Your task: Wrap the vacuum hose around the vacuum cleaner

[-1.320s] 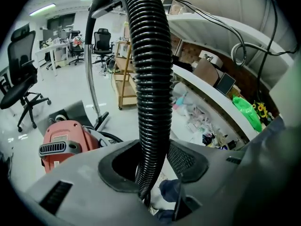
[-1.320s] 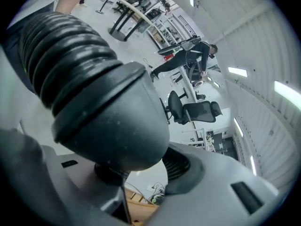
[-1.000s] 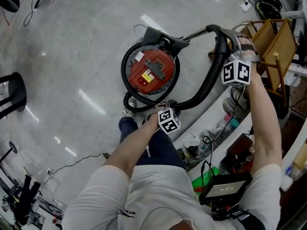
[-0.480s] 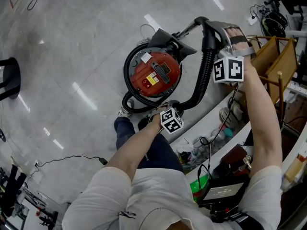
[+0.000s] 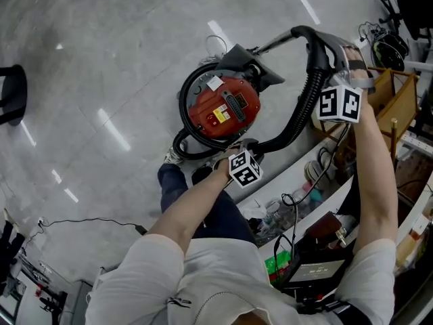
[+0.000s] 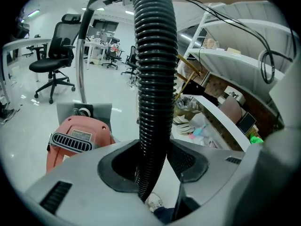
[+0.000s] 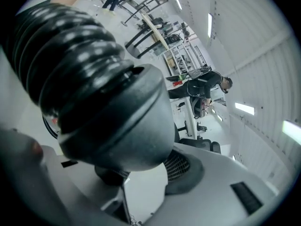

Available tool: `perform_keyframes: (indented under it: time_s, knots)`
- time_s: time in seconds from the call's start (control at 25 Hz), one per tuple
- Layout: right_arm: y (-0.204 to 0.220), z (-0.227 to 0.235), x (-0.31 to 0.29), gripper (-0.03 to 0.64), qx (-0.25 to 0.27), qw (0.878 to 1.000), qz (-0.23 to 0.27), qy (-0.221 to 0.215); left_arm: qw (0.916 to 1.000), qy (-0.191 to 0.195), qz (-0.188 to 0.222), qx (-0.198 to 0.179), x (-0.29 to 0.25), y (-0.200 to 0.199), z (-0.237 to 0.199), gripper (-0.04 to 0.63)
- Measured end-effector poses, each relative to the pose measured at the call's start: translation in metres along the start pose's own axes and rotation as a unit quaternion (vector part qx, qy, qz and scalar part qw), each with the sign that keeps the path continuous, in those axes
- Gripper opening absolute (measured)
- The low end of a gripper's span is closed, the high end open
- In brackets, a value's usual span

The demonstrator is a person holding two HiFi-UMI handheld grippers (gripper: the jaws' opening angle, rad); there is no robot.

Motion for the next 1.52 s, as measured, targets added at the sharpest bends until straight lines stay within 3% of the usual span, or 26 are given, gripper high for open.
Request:
perform_keyframes:
  time_s: [0.12, 0.4, 0.68, 0.88, 1.04, 1.52]
  knots:
    - [-0.014, 0.013, 0.000, 0.172, 0.024, 1.000, 0.013, 0.011, 1.0000, 0.000, 0.005, 0.004, 0.003, -0.003, -0.001, 0.176]
    - [-0.091, 0.036, -0.009, 0.172, 0.075, 0.992, 0.086, 0.052, 0.9993, -0.006, 0.024, 0.026, 0.012, -0.004, -0.009, 0.176]
    - [-0.152, 0.021, -0.026, 0.172, 0.043, 0.986, 0.150, 0.056, 0.9983, -0.016, 0.017, 0.054, 0.023, 0.017, -0.021, 0.176]
    - [-0.182, -0.021, -0.041, 0.172, 0.015, 0.982, 0.186, 0.024, 0.9982, -0.013, 0.007, 0.059, 0.021, 0.041, -0.018, 0.176]
    - [-0.184, -0.053, -0.042, 0.172, -0.001, 0.979, 0.204, -0.005, 0.9985, -0.008, -0.008, 0.053, 0.012, 0.062, -0.012, 0.176]
    - [-0.117, -0.103, 0.006, 0.173, 0.018, 0.980, 0.200, 0.003, 0.9958, 0.001, -0.091, -0.007, -0.041, 0.106, 0.019, 0.176]
Point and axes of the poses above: the fingertips, and each gripper's own axes: x backward along the fingers, z to its right, y out of its underside, the point moved 2 cm from there along x, backward along the fingers, and after that the axes turned 9 degrees about y, right-handed, at the moved point
